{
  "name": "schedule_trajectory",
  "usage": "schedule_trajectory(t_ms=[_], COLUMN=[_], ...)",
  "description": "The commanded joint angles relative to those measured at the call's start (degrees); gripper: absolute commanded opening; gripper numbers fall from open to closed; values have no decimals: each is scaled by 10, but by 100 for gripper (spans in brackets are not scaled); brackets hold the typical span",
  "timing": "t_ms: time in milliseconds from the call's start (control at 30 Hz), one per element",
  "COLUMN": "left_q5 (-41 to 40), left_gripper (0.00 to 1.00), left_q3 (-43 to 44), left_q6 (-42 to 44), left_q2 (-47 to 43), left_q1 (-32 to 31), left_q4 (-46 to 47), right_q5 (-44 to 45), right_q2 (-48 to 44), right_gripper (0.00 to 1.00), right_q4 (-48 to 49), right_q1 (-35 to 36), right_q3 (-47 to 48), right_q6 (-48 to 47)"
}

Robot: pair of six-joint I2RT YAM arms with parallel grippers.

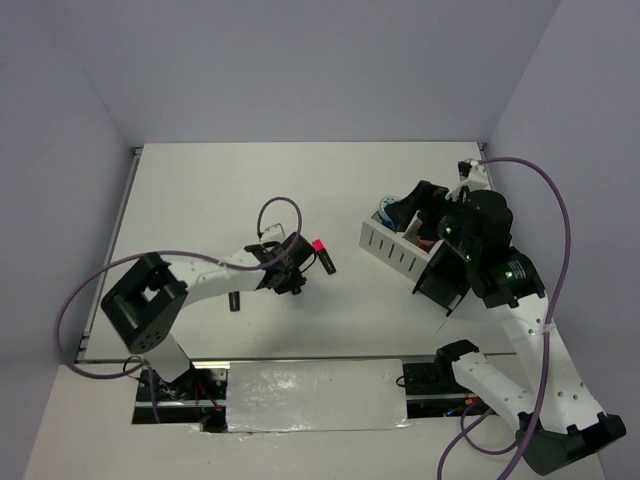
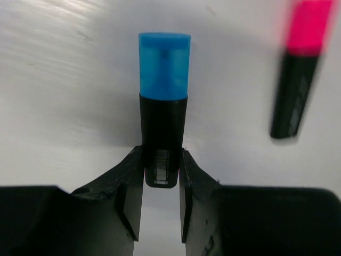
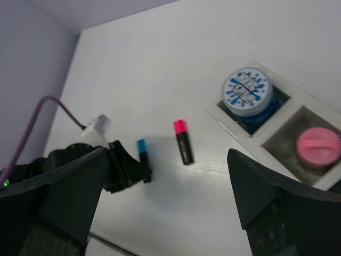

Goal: Sort the stationery into containers
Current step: Pick up the pen from the center of the board, then place the pen in the storage box.

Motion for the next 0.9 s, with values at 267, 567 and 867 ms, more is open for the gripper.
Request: schedule_trajectory(t_ms=[267, 567, 867], left_q5=[214, 253, 258], left_gripper=[0, 0, 0], left_q3=[-87, -45, -50], left_q6=[395, 428, 431], left_q2=[-232, -247, -270], left_q1=[-55, -65, -66], left_q4=[321, 317, 321], right_q5=[-131, 15, 117], right_q2=[97, 137, 141], right_gripper=[100, 89, 81], right_q4=[122, 113, 89], right_q1=[119, 214, 242], right_q3=[20, -19, -45], right_q6=[66, 102, 126])
